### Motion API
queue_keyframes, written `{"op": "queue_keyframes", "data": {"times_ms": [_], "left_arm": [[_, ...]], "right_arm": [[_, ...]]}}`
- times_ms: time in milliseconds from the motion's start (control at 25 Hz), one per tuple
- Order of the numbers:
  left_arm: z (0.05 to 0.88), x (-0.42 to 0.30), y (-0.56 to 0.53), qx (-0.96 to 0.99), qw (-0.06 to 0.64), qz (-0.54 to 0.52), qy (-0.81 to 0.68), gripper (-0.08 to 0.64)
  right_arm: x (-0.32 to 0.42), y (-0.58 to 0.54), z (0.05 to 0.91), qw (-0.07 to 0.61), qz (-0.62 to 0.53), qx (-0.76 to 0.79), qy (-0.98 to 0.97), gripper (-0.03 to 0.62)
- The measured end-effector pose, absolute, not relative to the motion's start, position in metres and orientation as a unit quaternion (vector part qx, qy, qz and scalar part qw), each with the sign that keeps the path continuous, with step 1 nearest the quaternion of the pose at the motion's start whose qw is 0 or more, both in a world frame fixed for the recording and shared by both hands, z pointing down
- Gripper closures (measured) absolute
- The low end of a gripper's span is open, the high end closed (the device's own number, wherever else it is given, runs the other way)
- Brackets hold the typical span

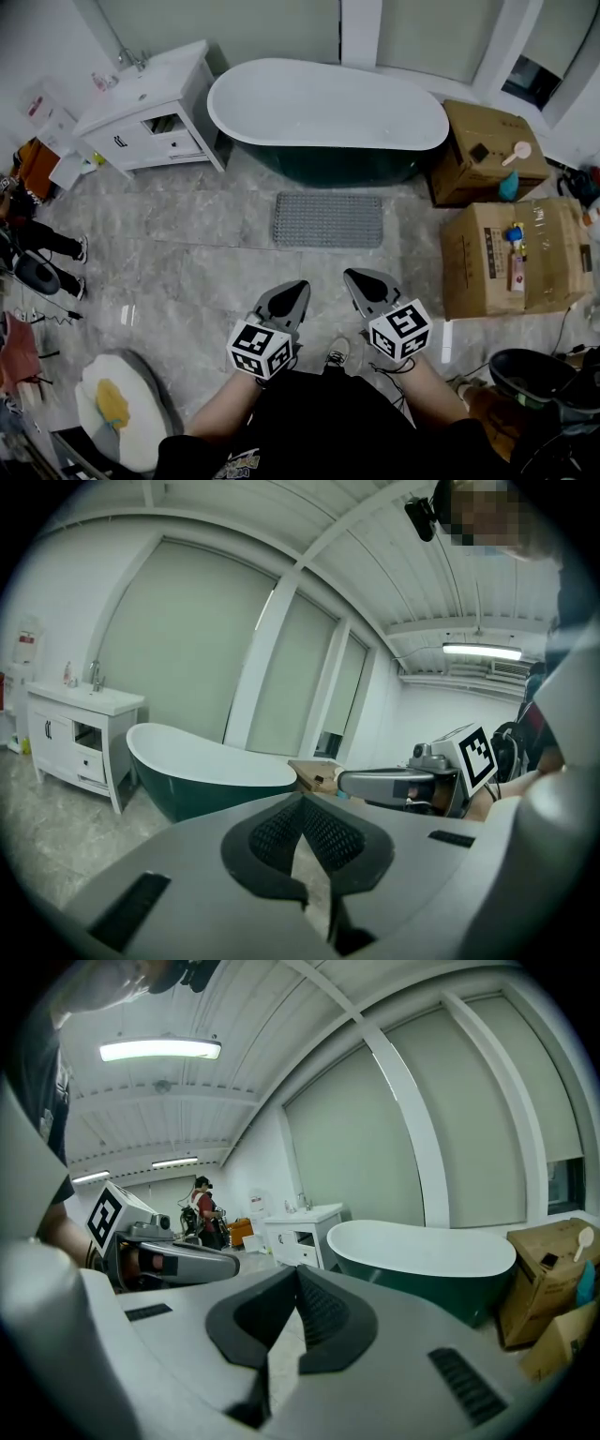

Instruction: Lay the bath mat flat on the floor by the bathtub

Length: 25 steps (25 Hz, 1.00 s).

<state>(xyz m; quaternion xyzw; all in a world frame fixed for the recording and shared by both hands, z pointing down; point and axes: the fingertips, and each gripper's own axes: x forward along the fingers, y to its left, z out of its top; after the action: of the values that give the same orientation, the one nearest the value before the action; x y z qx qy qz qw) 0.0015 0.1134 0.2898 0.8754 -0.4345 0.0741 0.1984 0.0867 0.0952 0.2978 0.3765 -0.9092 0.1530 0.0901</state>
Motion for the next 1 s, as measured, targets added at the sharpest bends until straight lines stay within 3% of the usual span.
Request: {"op": "queue_keyframes", "data": {"times_ms": [560,1000], "left_arm": [[0.265,-0.16,0.12,0.893,0.18,0.059,-0.408,0.545],[0.266,-0.239,0.144,0.923,0.17,0.053,-0.34,0.545]], "right_arm": [[-0.065,0.108,0.276,0.076,0.138,0.419,-0.894,0.575],[-0.132,0.151,0.267,0.076,0.129,0.504,-0.851,0.575]]}}
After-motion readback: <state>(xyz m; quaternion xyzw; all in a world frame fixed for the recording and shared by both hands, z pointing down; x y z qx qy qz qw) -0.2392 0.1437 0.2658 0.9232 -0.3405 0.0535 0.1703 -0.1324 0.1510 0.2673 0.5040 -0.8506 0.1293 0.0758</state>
